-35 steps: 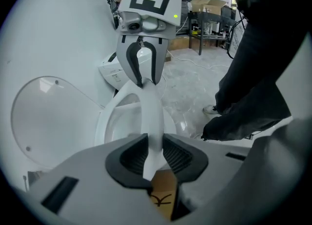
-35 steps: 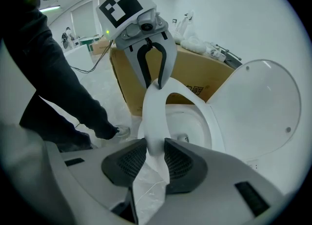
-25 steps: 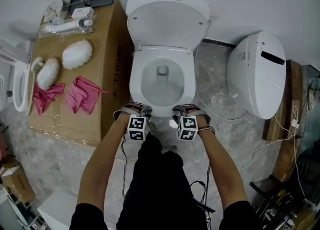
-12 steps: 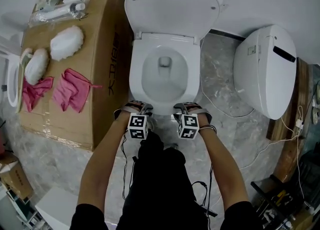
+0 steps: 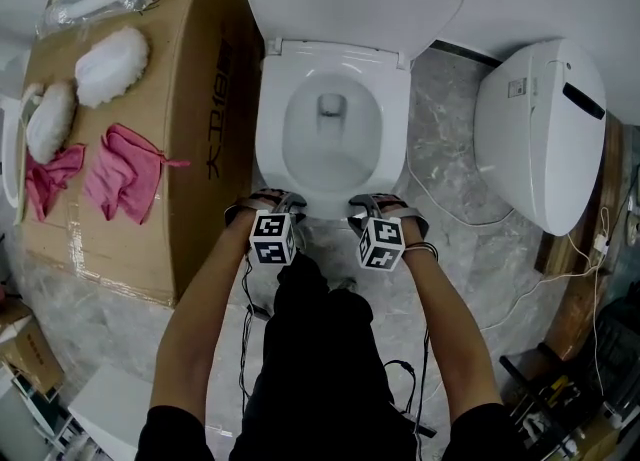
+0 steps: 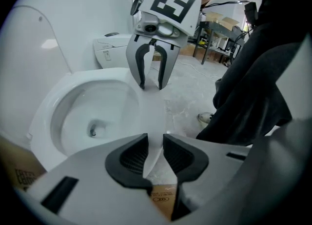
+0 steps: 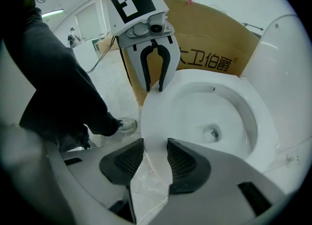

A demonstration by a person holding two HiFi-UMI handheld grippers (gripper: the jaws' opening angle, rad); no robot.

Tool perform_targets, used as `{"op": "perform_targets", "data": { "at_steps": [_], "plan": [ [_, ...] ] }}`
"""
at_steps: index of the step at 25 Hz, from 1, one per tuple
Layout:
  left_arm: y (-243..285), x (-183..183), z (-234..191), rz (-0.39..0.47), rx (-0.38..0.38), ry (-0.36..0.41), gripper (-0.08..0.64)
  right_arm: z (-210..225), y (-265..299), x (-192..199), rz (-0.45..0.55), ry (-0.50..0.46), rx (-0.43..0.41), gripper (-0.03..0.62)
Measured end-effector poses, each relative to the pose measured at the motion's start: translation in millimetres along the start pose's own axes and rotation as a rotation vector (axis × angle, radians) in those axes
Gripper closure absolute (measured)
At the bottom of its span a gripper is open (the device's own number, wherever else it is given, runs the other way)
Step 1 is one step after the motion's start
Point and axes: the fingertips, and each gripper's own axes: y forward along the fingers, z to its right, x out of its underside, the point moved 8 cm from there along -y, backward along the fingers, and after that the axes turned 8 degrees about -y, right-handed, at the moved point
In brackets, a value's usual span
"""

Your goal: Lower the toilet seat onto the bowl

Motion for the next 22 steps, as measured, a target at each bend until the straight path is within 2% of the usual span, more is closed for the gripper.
{"op": "perform_targets", "data": {
  "at_steps": [5, 8, 12, 14, 17, 20, 22],
  "plan": [
    [-1.2, -1.2, 3.5, -0.003, -0.023, -0.06, 0.456, -0.8, 0.7, -4.5, -0.041, 0.049, -0.024, 0.422],
    [-17.3, -8.2, 8.6, 0.024, -0.062, -0.168, 0.449, -3.9, -12.9, -9.6, -0.047, 0.134, -0.041, 0.42],
    [-66.8, -27.0, 15.1, 0.113, -0.094, -0.329, 0.453, -6.4, -56.2, -25.2, -0.042, 0.249, -0.021, 0.428],
    [-103.1, -40.4, 17.2, 0.178, -0.134, -0.404, 0.47, -2.5, -91.1, -41.1, -0.005, 0.384, -0.001, 0.525],
    [-173.7, -62.5, 17.8, 0.294, -0.22, -0.527, 0.535, 8.3, -156.9, -73.2, 0.09, 0.59, 0.09, 0.536],
    [-256.5, -88.2, 14.8, 0.425, -0.289, -0.66, 0.543, 25.7, -238.1, -105.4, 0.202, 0.765, 0.263, 0.553],
    [-311.0, -105.1, 5.4, 0.481, -0.359, -0.687, 0.546, 41.9, -292.1, -124.7, 0.285, 0.858, 0.386, 0.56]
  ]
}}
